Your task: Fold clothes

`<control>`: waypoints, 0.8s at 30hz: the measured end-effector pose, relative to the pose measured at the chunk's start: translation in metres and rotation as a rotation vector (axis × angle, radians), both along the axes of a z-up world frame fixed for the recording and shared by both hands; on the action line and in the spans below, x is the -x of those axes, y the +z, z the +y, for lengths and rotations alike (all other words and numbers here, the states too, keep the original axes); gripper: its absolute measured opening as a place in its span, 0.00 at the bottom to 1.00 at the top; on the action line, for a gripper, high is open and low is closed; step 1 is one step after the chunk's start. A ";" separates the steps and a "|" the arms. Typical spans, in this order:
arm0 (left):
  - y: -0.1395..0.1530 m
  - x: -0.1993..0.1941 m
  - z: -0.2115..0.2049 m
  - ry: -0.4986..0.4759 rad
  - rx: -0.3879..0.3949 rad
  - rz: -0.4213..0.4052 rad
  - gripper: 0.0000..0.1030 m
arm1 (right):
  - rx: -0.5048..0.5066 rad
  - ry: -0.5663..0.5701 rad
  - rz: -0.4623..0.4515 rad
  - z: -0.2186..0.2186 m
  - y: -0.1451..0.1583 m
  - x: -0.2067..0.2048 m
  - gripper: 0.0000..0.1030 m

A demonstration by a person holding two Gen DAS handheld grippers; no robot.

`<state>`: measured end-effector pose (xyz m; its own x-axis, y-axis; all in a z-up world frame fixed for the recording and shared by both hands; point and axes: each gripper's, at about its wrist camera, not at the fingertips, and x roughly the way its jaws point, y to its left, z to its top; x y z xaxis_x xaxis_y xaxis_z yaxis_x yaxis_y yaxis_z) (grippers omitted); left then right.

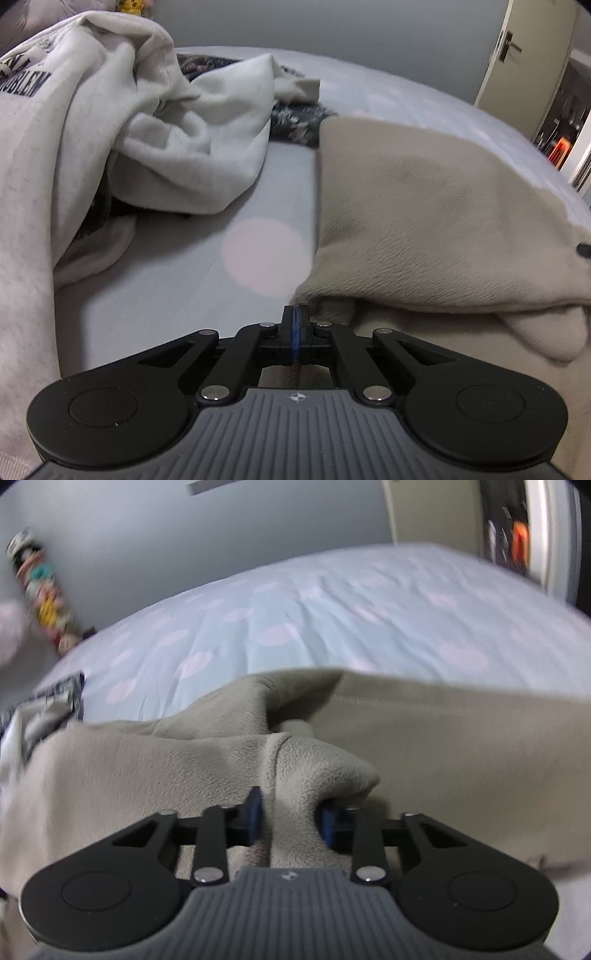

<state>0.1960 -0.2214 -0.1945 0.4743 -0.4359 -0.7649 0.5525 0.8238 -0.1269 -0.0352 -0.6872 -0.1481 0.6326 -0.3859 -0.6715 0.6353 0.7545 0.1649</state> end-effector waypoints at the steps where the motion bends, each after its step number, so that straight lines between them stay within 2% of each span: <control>1: -0.002 -0.001 0.000 0.000 -0.004 0.000 0.00 | -0.002 0.002 0.016 -0.001 -0.002 -0.002 0.31; 3: -0.003 -0.002 0.000 0.006 -0.012 0.003 0.00 | -0.026 -0.013 0.031 -0.006 -0.006 -0.004 0.35; 6: 0.000 -0.003 0.004 0.029 -0.022 0.011 0.00 | -0.037 -0.039 0.036 -0.010 -0.002 -0.001 0.47; 8: 0.003 -0.005 0.007 0.050 -0.036 0.013 0.00 | -0.026 -0.037 0.025 -0.013 0.006 0.005 0.50; 10: 0.007 -0.005 0.010 0.070 -0.056 0.009 0.02 | -0.014 -0.032 0.014 -0.018 0.014 0.014 0.60; 13: 0.014 -0.004 0.014 0.082 -0.032 0.009 0.11 | 0.020 -0.043 0.003 -0.027 0.027 0.032 0.63; 17: 0.023 0.000 0.016 0.081 -0.015 -0.014 0.26 | 0.044 -0.136 0.015 -0.054 0.037 0.063 0.63; 22: 0.027 0.003 0.017 0.083 -0.011 -0.026 0.38 | 0.027 -0.270 0.029 -0.094 0.040 0.109 0.67; 24: 0.026 0.003 0.017 0.089 -0.023 -0.027 0.39 | 0.020 -0.323 0.035 -0.110 0.041 0.127 0.68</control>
